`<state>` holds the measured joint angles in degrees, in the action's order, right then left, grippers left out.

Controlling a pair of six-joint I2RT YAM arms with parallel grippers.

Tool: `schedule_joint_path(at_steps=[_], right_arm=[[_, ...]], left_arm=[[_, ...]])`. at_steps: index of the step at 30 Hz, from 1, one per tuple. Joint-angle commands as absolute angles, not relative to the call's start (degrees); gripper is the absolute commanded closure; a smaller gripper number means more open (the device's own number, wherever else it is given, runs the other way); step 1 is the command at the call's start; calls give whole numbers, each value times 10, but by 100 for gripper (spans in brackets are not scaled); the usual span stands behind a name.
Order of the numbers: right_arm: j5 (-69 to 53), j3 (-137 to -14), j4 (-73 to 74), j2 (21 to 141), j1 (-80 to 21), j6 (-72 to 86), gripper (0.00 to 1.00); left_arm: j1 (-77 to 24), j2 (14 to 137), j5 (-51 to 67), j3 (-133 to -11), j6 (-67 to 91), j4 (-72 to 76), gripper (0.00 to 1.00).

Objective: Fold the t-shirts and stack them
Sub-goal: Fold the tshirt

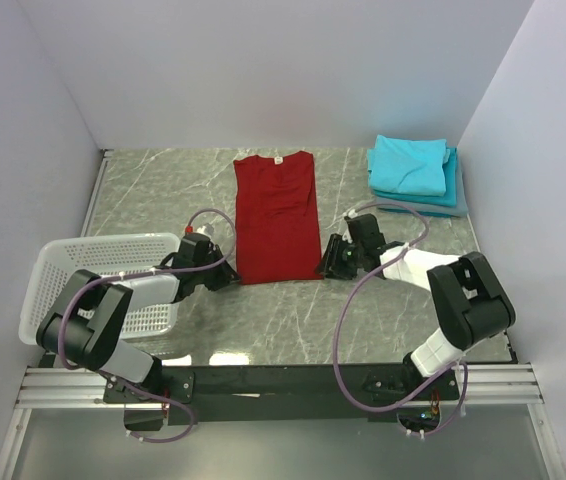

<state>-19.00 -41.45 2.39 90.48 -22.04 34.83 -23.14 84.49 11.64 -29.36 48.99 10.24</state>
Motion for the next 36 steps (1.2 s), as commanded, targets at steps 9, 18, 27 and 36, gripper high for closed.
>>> schedule_joint_path(at_steps=[9, 18, 27, 36], right_arm=[[-214, -422, 2, 938, -247, 353, 81], [-156, -368, 41, 859, -293, 384, 100], [-123, -270, 150, 688, -379, 438, 100], [-138, -239, 221, 520, -490, 533, 100]], left_arm=[[-233, 863, 95, -296, 483, 91, 99], [-252, 788, 102, -239, 519, 42, 99], [-336, 537, 73, -152, 602, -146, 99], [-445, 324, 51, -159, 681, -289, 99]])
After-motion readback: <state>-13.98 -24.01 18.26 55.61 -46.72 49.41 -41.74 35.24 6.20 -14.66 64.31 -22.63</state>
